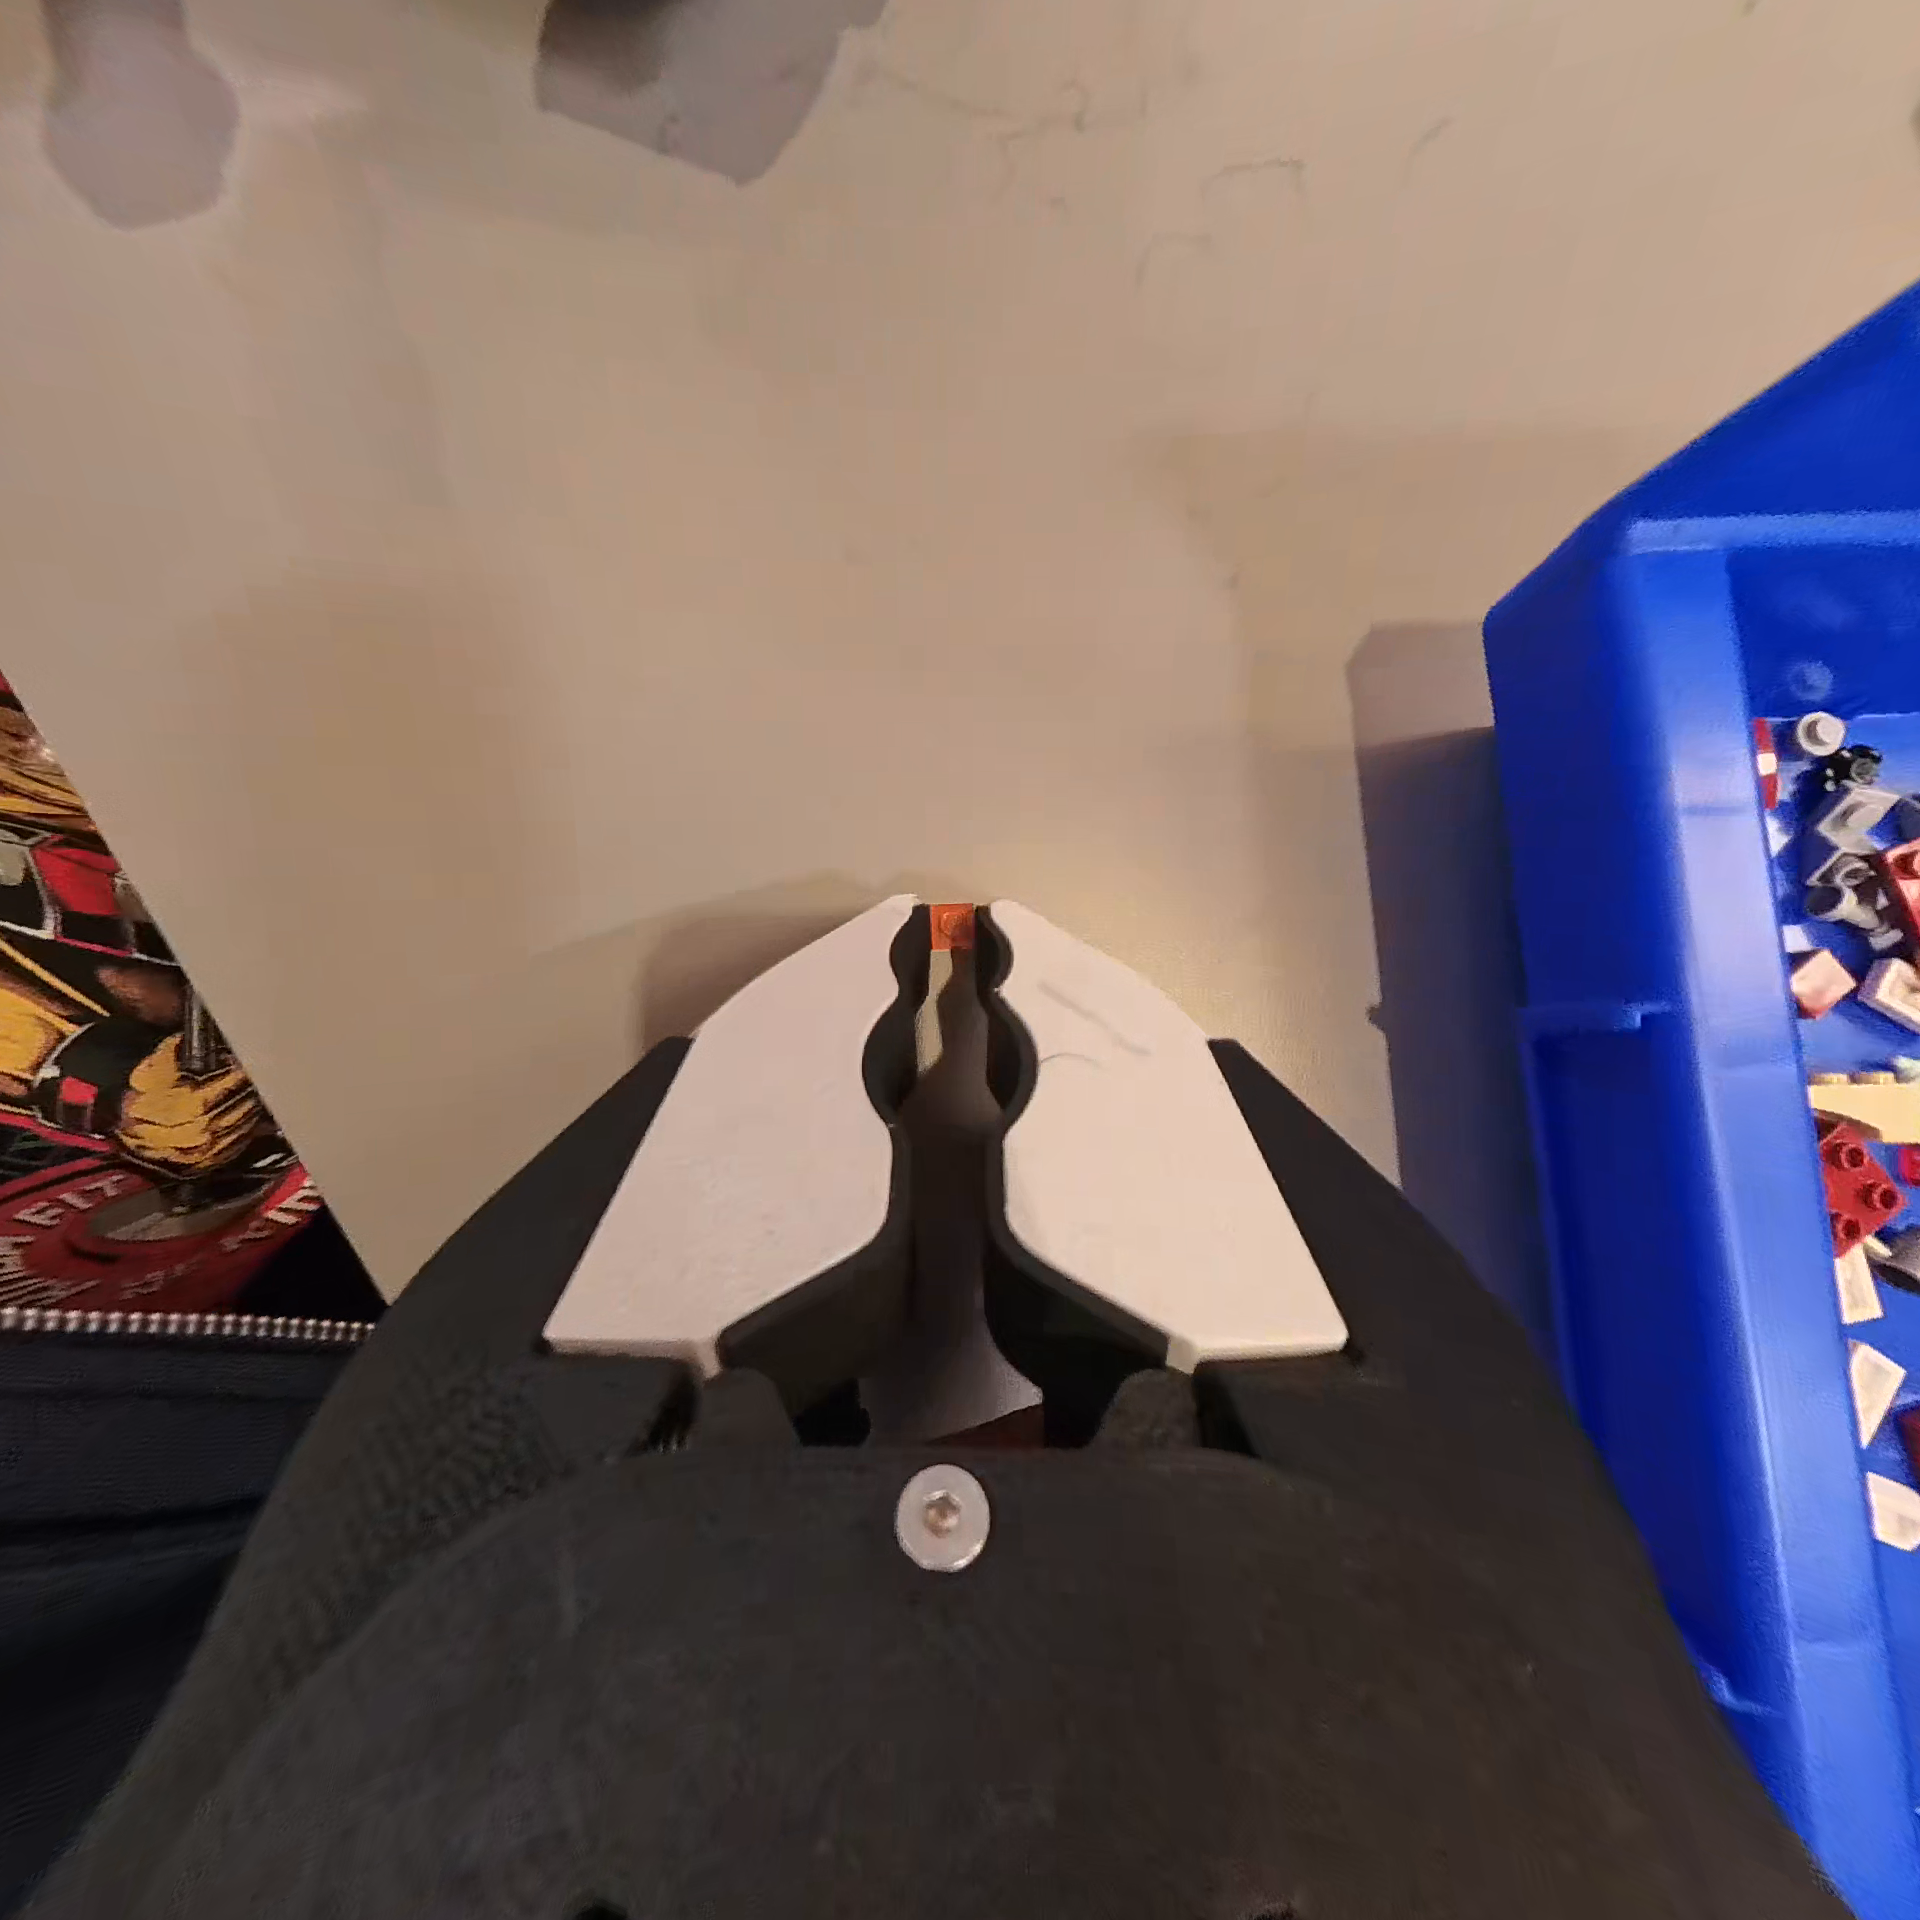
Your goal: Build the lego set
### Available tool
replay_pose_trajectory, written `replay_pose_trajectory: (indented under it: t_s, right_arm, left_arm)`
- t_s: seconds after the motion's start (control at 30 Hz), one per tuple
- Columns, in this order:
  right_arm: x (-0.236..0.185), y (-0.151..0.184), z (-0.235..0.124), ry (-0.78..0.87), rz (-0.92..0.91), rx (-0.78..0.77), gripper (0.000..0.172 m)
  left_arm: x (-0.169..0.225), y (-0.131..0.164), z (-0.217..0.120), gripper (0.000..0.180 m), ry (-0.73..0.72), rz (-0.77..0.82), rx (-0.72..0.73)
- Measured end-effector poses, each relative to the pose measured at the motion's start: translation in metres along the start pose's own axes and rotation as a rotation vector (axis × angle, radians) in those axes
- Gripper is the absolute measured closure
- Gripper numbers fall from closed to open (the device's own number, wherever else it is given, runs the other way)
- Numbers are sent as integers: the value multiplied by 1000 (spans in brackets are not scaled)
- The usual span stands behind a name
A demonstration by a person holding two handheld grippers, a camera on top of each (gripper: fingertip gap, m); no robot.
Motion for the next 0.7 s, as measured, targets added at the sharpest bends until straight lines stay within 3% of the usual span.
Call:
replay_pose_trajectory:
  t_s: [0.17,0.47,0.7]
  right_arm:
    - [-3,-13,6,-1,-43,24,163]
    - [-60,-132,10,-197,-295,418,163]
    - [-84,-164,27,-356,-457,383,163]
  left_arm:
    - [1,1,2,144,0,40,-10]
    - [3,-15,2,144,7,99,42]
    - [2,-21,-2,144,10,142,84]
Point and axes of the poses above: each gripper's, where its closed fingertips meet, z out along the fingers, y out of its underside, x = y × z across the jaws, the point moved 1 cm from there along -z, back along the fingers, and after that the axes turned 2 degrees about z, right-handed, at the moved point
